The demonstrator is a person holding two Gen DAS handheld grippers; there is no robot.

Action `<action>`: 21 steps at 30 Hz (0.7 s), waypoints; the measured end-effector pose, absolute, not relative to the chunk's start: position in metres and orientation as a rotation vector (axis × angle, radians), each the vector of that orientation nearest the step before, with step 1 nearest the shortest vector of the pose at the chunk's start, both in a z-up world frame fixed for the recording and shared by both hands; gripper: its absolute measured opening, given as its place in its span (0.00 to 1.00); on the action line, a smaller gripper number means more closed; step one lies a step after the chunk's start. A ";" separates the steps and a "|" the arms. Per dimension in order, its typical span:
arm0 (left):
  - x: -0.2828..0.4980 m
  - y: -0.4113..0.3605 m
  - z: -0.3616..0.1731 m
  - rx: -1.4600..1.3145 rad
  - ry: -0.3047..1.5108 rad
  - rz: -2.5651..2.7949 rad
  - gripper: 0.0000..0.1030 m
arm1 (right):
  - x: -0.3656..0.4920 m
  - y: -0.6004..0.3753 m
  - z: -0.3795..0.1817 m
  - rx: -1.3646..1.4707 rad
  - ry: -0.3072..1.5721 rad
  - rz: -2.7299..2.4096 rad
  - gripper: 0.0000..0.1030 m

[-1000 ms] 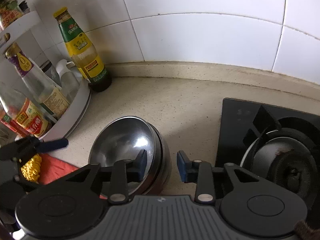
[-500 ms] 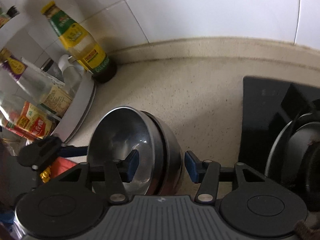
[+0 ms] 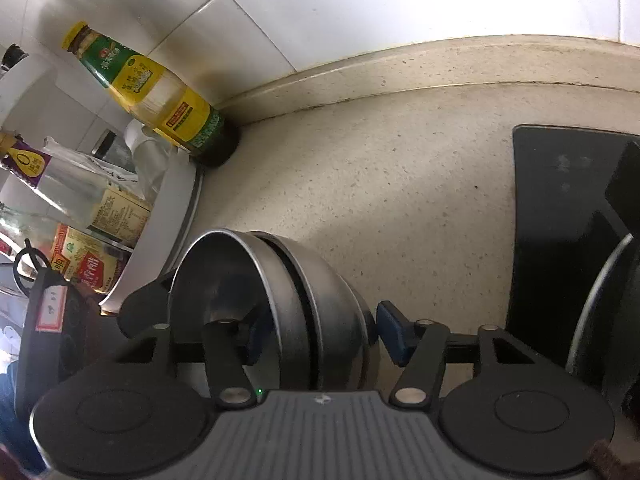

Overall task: Organize plates and bowls
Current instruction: 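Carry the bowl stack with the right tool over the plates on the cloth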

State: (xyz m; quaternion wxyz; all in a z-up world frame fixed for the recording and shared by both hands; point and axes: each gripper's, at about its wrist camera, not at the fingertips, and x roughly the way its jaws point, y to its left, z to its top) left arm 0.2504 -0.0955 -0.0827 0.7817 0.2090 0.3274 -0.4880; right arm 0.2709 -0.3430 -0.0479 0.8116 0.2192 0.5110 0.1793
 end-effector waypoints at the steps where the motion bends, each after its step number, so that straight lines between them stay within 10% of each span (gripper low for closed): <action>1: 0.251 -0.097 -0.084 0.448 0.703 -1.047 1.00 | 0.271 -0.343 -0.049 0.472 1.088 0.379 0.57; 21: 0.286 -0.160 -0.041 0.341 0.600 -0.873 1.00 | 0.306 -0.389 -0.005 0.515 0.923 0.292 0.58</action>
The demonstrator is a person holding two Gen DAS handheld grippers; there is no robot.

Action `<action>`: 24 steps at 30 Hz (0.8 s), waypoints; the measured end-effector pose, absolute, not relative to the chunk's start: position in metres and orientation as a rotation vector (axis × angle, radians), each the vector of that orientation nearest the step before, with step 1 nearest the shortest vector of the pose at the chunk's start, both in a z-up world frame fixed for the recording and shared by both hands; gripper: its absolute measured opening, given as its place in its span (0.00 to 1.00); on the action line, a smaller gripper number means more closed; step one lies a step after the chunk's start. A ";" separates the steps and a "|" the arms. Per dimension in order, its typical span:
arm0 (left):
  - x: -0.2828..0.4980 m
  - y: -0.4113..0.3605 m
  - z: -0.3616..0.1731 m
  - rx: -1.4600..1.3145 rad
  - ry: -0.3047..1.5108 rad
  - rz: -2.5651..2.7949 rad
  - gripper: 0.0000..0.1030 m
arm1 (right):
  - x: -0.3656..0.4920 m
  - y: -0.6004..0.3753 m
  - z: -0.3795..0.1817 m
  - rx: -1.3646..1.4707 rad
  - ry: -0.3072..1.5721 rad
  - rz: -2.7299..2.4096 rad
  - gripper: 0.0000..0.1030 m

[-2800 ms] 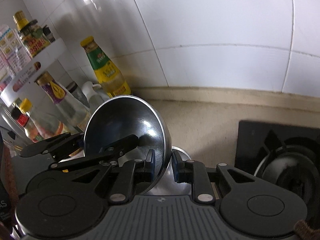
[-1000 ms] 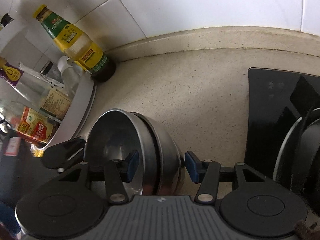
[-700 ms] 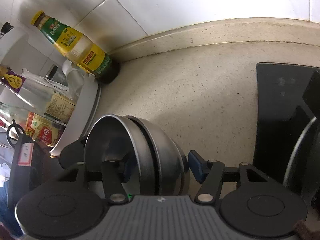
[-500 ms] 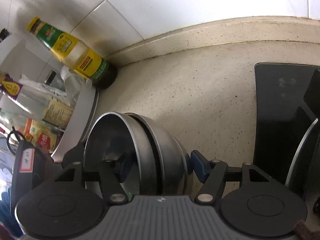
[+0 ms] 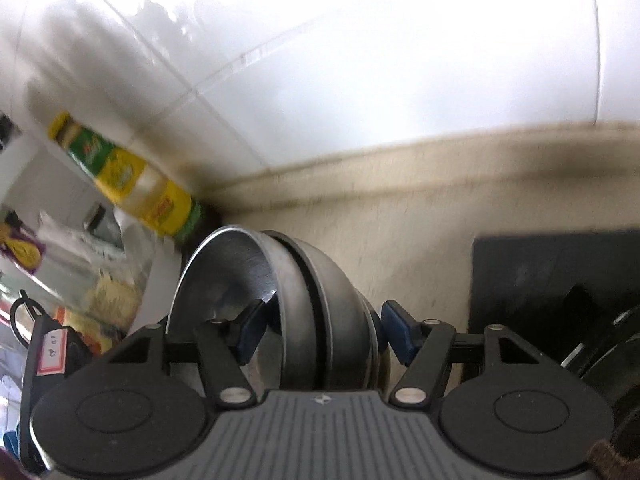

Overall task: Organize plates and bowls
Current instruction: 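Carry the bowl stack with the right tool over the plates on the cloth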

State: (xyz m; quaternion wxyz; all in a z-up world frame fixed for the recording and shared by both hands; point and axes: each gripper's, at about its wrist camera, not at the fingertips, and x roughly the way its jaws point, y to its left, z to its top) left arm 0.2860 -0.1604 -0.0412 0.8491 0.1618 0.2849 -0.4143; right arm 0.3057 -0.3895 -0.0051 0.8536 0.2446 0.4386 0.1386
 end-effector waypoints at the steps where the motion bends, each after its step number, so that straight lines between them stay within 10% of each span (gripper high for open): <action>1: 0.285 -0.164 -0.036 0.340 0.588 -0.866 1.00 | 0.306 -0.393 0.001 0.516 0.910 0.289 0.58; 24: 0.141 -0.128 0.048 0.329 0.427 -0.483 1.00 | 0.257 -0.341 0.112 0.383 0.715 0.532 0.58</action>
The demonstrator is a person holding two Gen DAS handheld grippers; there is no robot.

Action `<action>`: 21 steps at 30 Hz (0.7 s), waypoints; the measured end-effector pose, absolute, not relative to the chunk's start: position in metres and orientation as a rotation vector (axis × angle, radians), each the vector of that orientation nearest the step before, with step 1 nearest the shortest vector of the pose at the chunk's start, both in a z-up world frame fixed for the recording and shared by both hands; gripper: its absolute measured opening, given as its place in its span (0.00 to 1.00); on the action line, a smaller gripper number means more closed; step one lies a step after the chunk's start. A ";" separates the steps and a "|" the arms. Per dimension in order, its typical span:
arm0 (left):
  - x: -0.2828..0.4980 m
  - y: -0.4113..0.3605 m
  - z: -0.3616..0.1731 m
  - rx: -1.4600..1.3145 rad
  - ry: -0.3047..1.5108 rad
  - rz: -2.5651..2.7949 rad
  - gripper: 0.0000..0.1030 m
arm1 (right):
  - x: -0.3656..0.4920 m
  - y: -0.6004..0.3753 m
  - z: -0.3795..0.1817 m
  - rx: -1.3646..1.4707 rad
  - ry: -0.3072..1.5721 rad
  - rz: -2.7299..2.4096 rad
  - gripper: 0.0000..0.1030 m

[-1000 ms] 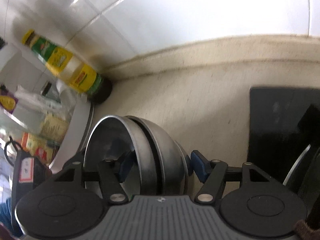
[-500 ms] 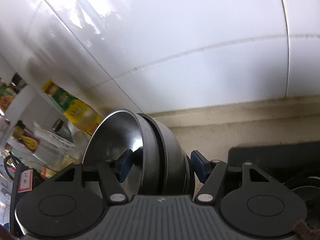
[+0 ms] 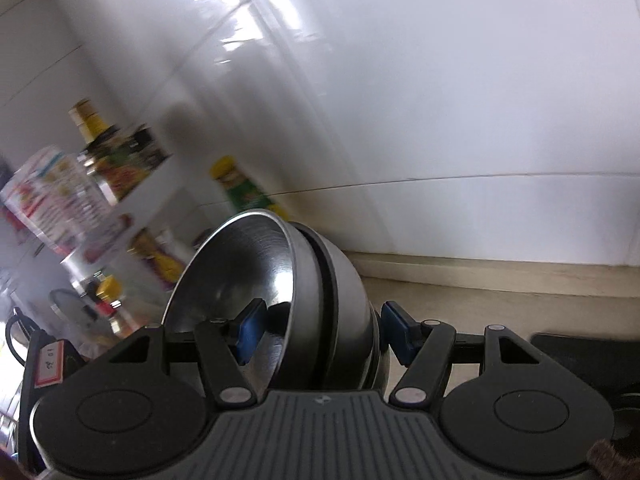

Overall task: Organize plates and bowls
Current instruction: 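Carry the bowl stack with the right tool over the plates on the cloth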

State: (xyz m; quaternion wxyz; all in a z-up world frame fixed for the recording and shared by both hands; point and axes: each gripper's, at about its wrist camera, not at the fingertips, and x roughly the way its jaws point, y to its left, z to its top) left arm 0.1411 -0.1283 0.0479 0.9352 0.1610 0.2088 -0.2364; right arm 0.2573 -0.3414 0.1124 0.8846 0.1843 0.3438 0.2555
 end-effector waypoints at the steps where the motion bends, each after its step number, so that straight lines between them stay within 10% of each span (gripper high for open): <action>1: 0.130 -0.126 0.047 0.328 0.425 -0.464 1.00 | 0.256 -0.336 0.113 0.377 0.714 0.547 0.58; 21: -0.006 -0.113 0.047 0.260 0.464 -0.315 1.00 | 0.190 -0.227 0.111 0.300 0.747 0.691 0.58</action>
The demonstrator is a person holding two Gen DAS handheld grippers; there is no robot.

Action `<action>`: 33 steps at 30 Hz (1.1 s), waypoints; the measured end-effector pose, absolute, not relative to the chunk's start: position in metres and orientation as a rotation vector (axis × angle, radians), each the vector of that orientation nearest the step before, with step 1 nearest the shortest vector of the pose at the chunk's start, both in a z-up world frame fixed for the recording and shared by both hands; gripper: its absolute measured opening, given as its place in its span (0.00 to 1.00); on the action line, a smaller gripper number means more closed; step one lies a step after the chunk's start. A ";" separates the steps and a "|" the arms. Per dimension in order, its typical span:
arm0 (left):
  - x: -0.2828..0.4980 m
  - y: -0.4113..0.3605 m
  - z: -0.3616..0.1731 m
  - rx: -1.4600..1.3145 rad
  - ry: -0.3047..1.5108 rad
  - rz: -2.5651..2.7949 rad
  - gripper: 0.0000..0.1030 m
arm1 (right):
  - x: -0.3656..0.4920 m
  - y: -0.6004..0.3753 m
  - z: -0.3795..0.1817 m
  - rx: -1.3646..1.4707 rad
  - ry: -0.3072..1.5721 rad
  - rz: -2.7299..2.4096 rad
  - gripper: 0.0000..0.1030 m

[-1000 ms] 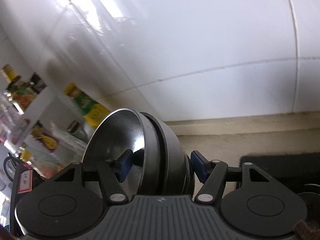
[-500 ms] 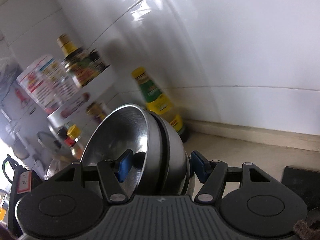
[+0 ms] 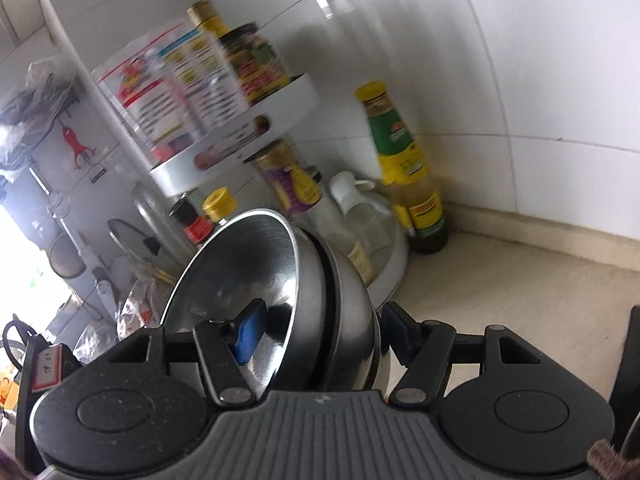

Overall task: Organize plates and bowls
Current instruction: 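Carry the bowl stack with the right tool over the plates on the cloth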

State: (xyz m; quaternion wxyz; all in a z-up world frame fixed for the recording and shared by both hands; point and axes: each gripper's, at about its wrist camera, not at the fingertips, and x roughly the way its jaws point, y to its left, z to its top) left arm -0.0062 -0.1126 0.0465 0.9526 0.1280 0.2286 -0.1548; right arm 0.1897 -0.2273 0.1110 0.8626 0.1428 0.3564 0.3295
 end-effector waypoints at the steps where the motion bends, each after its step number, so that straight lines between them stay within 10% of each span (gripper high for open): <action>1: -0.012 -0.108 0.050 0.260 0.467 -0.314 1.00 | 0.185 -0.224 0.110 0.300 0.751 0.692 0.58; 33: -0.113 -0.078 0.053 0.244 0.506 -0.348 1.00 | 0.044 -0.187 0.094 0.312 0.777 0.639 0.60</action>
